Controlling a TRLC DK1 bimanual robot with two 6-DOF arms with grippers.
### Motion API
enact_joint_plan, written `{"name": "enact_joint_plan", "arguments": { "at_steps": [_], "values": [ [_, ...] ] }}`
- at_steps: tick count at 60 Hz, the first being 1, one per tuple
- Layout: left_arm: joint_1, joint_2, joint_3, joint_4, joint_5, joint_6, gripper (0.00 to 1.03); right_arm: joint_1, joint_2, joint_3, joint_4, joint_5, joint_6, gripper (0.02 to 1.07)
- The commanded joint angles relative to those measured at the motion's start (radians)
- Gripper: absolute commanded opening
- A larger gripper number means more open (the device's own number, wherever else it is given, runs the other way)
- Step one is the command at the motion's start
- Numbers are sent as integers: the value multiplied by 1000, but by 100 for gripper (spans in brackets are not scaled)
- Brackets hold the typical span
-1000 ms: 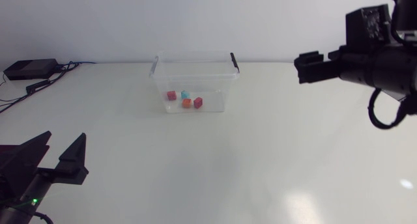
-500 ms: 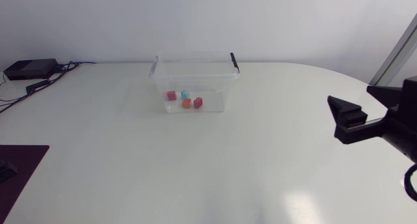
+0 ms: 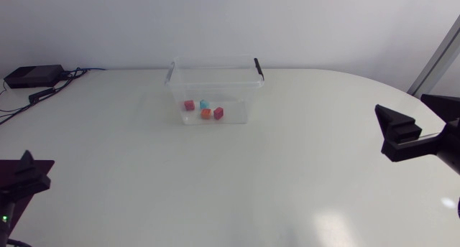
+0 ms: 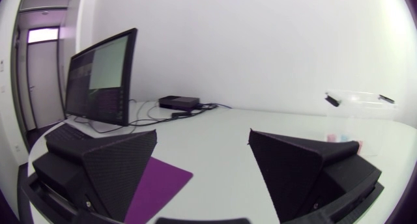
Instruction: Place the duplo bricks in the container
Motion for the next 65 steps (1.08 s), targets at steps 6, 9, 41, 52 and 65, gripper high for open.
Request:
{"name": "enact_joint_plan", "arguments": {
  "at_steps": [6, 9, 41, 52, 65],
  "values": [
    [-125, -12, -18, 9, -1, 5, 99, -30, -45, -86, 28, -14, -2, 102],
    [-145, -11, -18, 10, 0, 2, 99, -38, -66, -111, 40, -21, 9, 102],
    [-371, -2, -19, 14, 3, -36, 99, -132, -302, -388, 179, -96, 132, 102],
    [-448, 1, -19, 15, 4, -49, 99, -164, -382, -482, 226, -121, 173, 102],
    [-488, 2, -19, 16, 5, -56, 99, -181, -425, -532, 252, -135, 196, 102]
  ]
}}
